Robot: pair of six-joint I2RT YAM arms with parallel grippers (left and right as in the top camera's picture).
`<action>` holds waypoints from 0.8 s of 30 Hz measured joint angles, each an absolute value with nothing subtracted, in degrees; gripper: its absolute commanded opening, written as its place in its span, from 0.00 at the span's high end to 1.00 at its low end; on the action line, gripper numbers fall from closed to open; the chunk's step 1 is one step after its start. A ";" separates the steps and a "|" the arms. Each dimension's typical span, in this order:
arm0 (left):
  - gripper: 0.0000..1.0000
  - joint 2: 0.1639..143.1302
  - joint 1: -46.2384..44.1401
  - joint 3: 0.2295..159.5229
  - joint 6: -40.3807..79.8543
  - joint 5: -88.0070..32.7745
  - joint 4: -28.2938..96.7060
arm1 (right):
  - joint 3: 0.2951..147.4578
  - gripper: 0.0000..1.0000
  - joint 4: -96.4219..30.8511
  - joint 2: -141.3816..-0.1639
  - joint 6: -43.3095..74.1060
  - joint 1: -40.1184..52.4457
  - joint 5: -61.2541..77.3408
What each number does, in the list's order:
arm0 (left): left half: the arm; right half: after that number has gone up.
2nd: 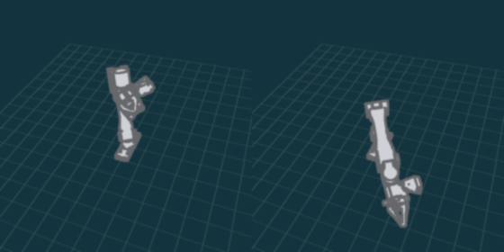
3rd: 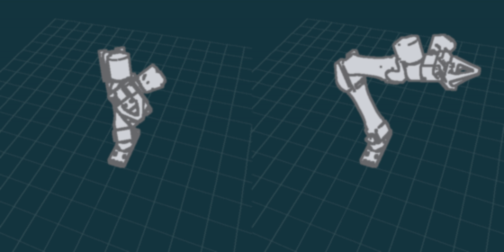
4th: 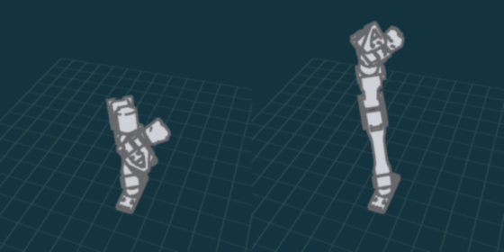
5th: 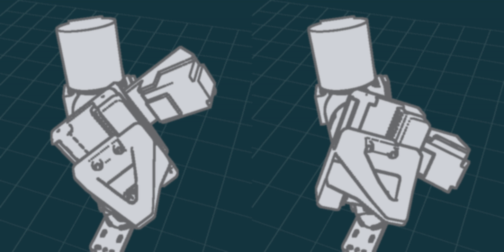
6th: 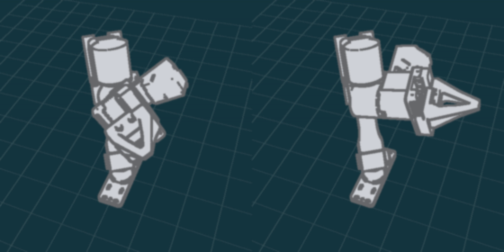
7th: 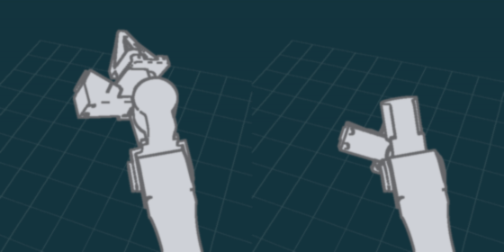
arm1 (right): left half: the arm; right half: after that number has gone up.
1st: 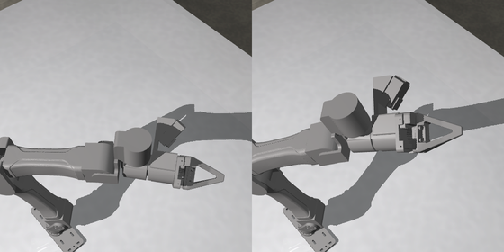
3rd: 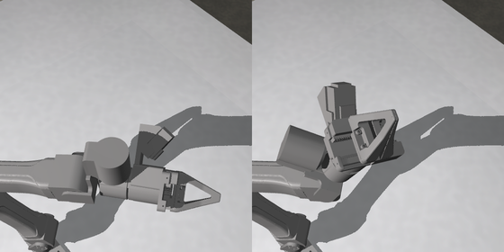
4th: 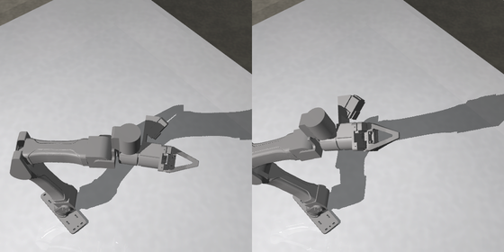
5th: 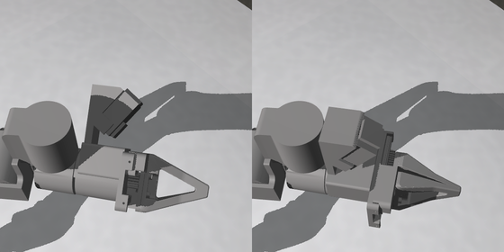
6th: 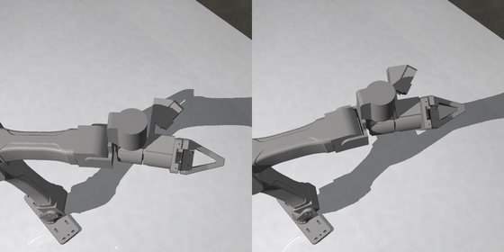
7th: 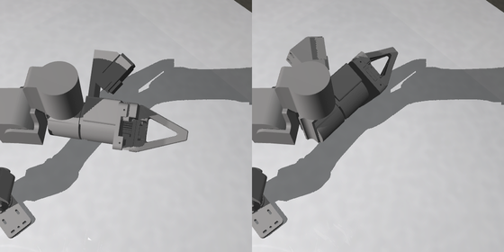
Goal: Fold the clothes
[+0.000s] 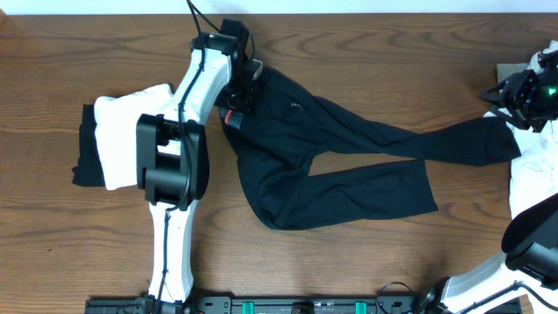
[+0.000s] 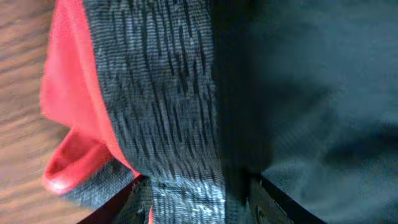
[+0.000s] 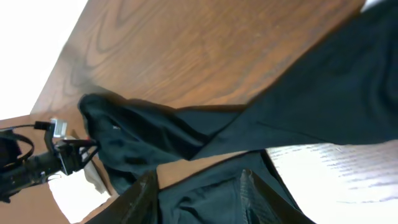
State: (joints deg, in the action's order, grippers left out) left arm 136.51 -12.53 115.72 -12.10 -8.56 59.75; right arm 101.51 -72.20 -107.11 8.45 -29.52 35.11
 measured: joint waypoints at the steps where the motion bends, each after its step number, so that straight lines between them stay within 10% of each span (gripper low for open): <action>1: 0.57 136.79 -12.47 115.70 -12.12 -8.58 59.35 | 101.51 0.58 -72.25 -107.11 8.45 -29.52 34.72; 5: 0.93 136.84 -12.43 115.74 -12.21 -8.64 58.13 | 101.51 0.58 -72.25 -107.11 8.45 -29.52 33.36; 24: 0.94 129.51 -12.49 119.07 -11.09 -12.14 47.44 | 101.51 0.58 -71.13 -107.11 8.45 -29.52 32.45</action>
